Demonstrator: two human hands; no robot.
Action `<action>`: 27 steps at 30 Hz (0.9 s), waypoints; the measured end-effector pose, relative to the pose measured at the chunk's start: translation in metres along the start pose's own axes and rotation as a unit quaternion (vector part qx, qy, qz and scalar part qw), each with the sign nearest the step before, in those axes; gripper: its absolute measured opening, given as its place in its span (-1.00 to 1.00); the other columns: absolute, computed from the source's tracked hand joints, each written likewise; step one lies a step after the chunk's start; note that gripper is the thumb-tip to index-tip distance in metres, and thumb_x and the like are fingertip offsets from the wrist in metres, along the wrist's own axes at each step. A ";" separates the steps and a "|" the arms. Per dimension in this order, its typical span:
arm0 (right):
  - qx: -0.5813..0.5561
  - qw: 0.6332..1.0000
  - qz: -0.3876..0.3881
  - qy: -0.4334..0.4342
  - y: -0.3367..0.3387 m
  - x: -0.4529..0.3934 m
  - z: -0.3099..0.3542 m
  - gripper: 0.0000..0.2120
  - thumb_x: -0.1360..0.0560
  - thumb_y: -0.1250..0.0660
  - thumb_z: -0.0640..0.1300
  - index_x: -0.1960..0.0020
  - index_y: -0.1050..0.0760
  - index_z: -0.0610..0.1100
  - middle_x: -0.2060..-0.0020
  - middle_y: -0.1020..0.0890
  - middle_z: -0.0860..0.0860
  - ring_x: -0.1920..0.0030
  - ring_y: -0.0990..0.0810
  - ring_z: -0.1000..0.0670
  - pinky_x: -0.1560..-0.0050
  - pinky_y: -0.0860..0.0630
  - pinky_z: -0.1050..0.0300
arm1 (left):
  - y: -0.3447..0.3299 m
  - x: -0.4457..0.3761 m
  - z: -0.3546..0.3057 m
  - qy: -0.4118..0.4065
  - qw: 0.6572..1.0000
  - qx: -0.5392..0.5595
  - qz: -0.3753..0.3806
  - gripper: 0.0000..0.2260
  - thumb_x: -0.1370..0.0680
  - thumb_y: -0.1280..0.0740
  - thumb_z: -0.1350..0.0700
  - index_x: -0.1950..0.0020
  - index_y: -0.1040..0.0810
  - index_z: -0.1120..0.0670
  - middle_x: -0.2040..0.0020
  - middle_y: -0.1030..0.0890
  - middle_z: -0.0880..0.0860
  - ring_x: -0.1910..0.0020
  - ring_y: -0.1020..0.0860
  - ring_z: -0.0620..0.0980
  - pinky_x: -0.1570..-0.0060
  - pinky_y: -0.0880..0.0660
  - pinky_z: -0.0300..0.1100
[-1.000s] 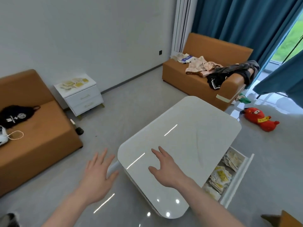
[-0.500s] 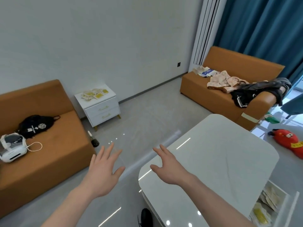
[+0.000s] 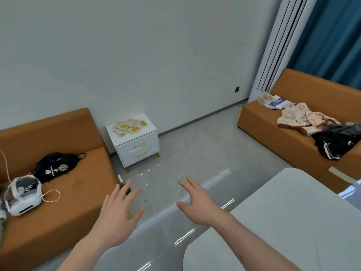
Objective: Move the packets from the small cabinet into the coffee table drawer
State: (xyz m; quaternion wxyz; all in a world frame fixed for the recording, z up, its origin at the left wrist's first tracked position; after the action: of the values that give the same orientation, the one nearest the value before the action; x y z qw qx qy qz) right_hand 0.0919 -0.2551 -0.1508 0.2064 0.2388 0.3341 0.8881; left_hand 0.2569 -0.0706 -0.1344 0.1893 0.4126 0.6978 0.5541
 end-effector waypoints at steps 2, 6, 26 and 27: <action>0.005 1.000 0.001 -0.001 0.002 -0.033 0.009 -0.31 -0.59 -0.30 0.08 -0.63 -0.08 0.11 -0.65 0.05 0.07 -0.63 0.03 -0.02 -0.60 -0.04 0.05 | 0.010 -0.030 0.016 0.002 1.000 0.008 -0.001 -0.44 -0.64 -0.16 -0.20 -0.61 -0.08 -0.20 -0.64 0.17 -0.14 -0.62 0.22 0.02 -0.59 0.14 0.06; 0.006 1.000 -0.001 -0.005 0.006 -0.100 0.031 -0.32 -0.59 -0.30 0.07 -0.63 -0.09 0.10 -0.65 0.05 0.08 -0.63 0.03 0.00 -0.60 -0.04 0.06 | 0.033 -0.096 0.050 -0.009 1.000 0.021 -0.011 -0.45 -0.64 -0.16 -0.20 -0.61 -0.09 -0.21 -0.64 0.17 -0.15 -0.62 0.23 0.00 -0.58 0.16 0.04; -0.027 0.997 -0.014 -0.069 0.035 -0.402 0.084 -0.33 -0.60 -0.30 0.08 -0.62 -0.09 0.14 -0.64 0.07 0.15 -0.62 0.00 0.07 -0.58 -0.09 0.11 | 0.101 -0.424 0.202 -0.023 0.998 0.036 0.041 -0.43 -0.61 -0.21 -0.22 -0.59 -0.16 -0.19 -0.65 0.06 -0.10 -0.63 0.13 0.02 -0.59 0.03 0.03; -0.028 0.997 -0.010 -0.069 0.040 -0.422 0.082 -0.33 -0.60 -0.31 0.08 -0.62 -0.09 0.13 -0.64 0.07 0.14 -0.62 0.00 0.07 -0.58 -0.09 0.11 | 0.101 -0.444 0.204 -0.021 0.998 0.041 0.042 -0.44 -0.60 -0.22 -0.23 -0.59 -0.17 -0.19 -0.65 0.05 -0.10 -0.63 0.12 0.02 -0.59 0.02 0.03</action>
State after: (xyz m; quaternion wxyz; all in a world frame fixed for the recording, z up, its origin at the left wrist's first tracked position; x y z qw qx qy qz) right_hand 0.4676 -0.4643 -0.1894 0.2444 0.2907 0.2968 0.8762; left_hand 0.7025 -0.2889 -0.1903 0.1636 0.4608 0.6974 0.5239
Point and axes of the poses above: each hand's wrist, its own x-axis away from the middle knuckle, its own y-axis out of the back of the hand, z = x × y, the point moved 6 cm from there along -x, towards the middle knuckle
